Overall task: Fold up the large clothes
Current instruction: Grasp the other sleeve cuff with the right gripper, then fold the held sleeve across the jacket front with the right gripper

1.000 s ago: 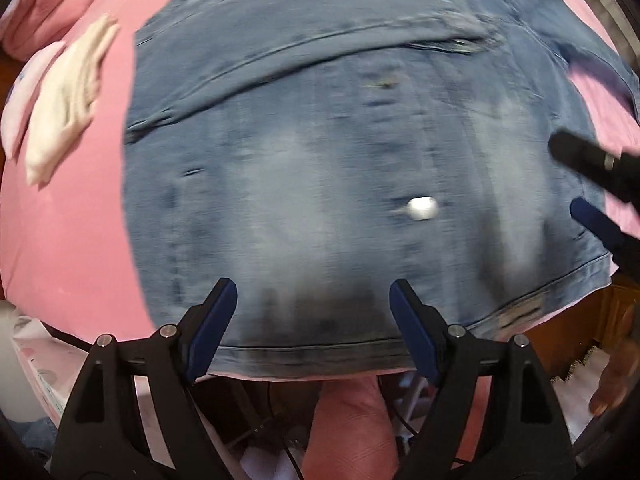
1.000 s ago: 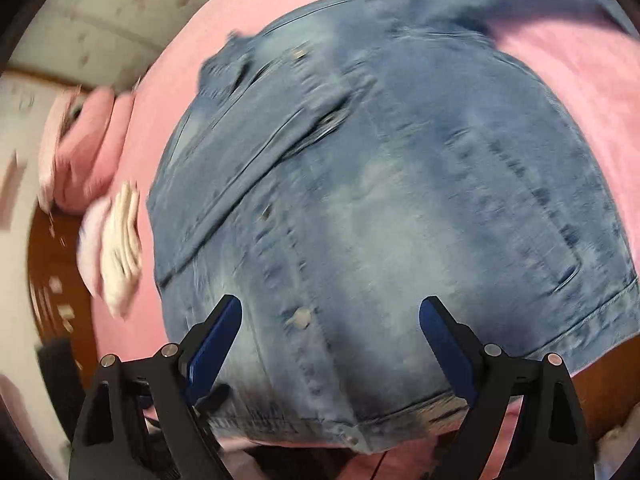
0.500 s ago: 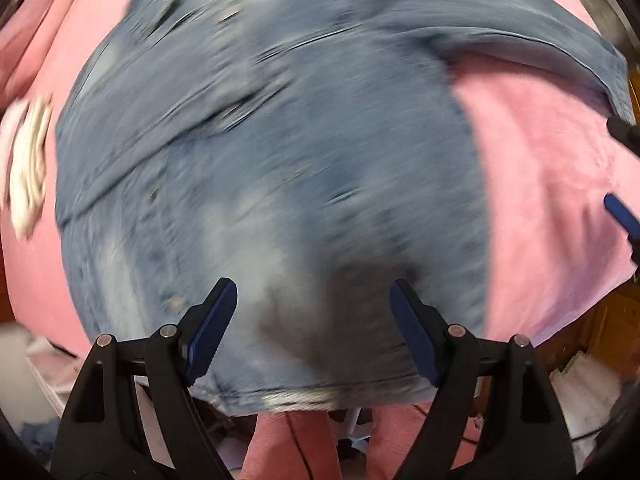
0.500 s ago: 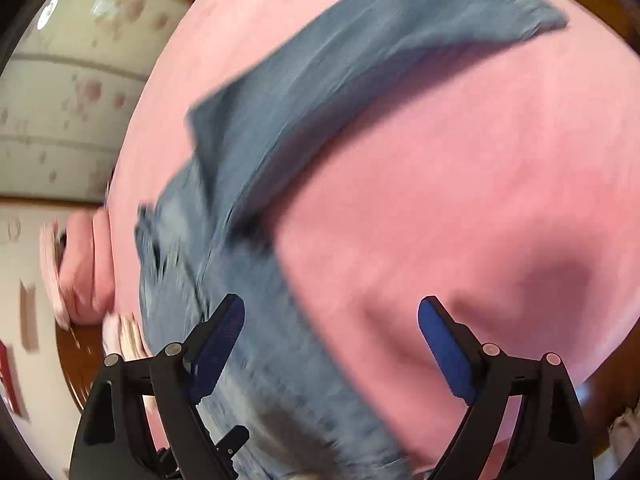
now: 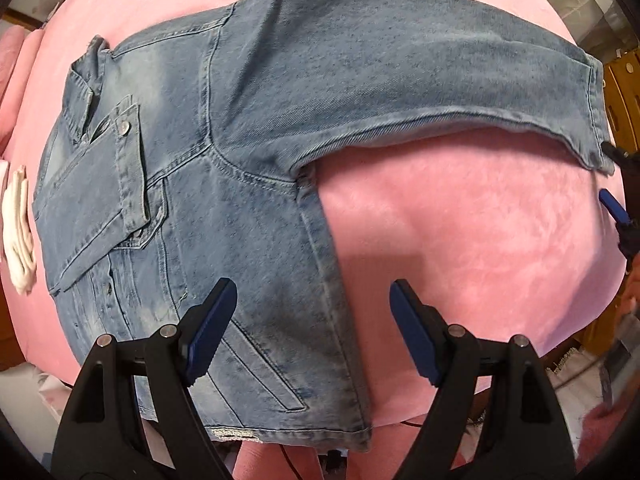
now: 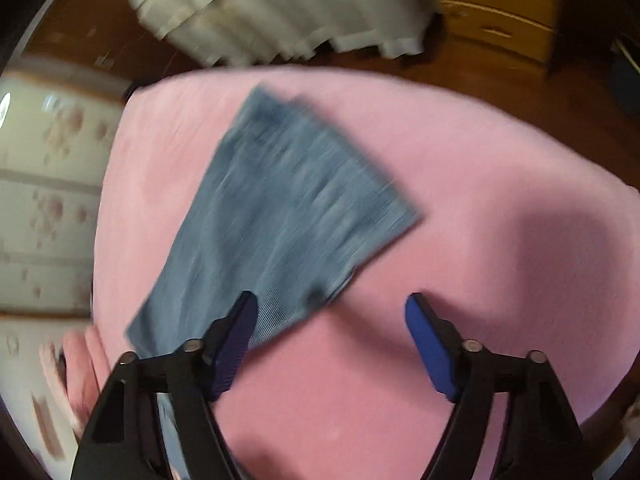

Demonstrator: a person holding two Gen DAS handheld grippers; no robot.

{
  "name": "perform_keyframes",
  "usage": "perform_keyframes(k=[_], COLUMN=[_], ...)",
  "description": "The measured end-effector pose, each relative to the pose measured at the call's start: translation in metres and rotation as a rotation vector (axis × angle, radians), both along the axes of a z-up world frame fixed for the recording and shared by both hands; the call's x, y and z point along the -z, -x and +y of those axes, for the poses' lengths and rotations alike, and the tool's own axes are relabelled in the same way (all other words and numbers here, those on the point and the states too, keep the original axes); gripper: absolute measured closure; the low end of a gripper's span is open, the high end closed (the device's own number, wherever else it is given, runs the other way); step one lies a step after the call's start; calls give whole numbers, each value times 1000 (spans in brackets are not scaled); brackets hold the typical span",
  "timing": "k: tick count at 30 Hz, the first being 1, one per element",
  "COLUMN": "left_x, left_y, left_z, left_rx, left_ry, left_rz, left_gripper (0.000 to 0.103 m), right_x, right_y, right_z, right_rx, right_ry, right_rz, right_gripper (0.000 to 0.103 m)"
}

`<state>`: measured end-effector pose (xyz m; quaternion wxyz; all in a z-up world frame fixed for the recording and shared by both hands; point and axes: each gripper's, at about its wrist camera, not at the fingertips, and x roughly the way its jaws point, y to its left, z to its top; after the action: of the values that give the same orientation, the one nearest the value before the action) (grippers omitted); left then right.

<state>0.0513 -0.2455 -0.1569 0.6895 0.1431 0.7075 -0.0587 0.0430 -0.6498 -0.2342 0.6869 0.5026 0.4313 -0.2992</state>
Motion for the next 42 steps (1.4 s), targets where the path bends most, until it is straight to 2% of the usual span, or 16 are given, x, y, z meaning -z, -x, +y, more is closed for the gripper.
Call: perform_keyframes(k=[1,2,4,6,10,13,16,18,22,25,29,33,38,42], left_x=[1,2,5,4,5,1,-5,-11,-22,-23,-31,-32,-35,-41], left_y=[-3,-4,-7,-9,-14,-16,-15,-12,-3,0,4,7,9,11], left_z=[-1,2,11,17,35,48,59,71,107,141,200,263,349,414], left_rx=[1,2,2,-17,-70,-109,-130,-150,-200,-216,-277,-344,-381,-408], left_ry=[-1,-5,-24,-31,-31,-13,18,38,63,67,76,112,118,133], left_rz=[3,3,1,0,0,-16,-26,-41,-78,-80,-134,-154,-149,-152], left_gripper=[26,26,26,26,26,26,26,26,26,26,26,26,26,26], right_x=[3,6,11,13,13,3,-24,-48,-96,-131,-177,-213,-231,-217], right_y=[2,3,8,12,24,31,23,13,-15,-35,-70,-105,-157,-203], right_z=[-5,-8,-11,-11,7,17,30,43,70,108,164,241,348,443], right_rx=[21,38,74,116,185,183,138,82,-12,-81,-153,-256,-350,-439], right_ry=[-3,-8,-18,-21,9,72,186,275,434,523,593,659,652,621], right_rz=[-7,-17,-51,-95,-124,-131,-153,-133,-145,-191,-283,-392,-444,-465], right_gripper=[52,58,78,86,88,90,90,90,90,90,90,90,90,90])
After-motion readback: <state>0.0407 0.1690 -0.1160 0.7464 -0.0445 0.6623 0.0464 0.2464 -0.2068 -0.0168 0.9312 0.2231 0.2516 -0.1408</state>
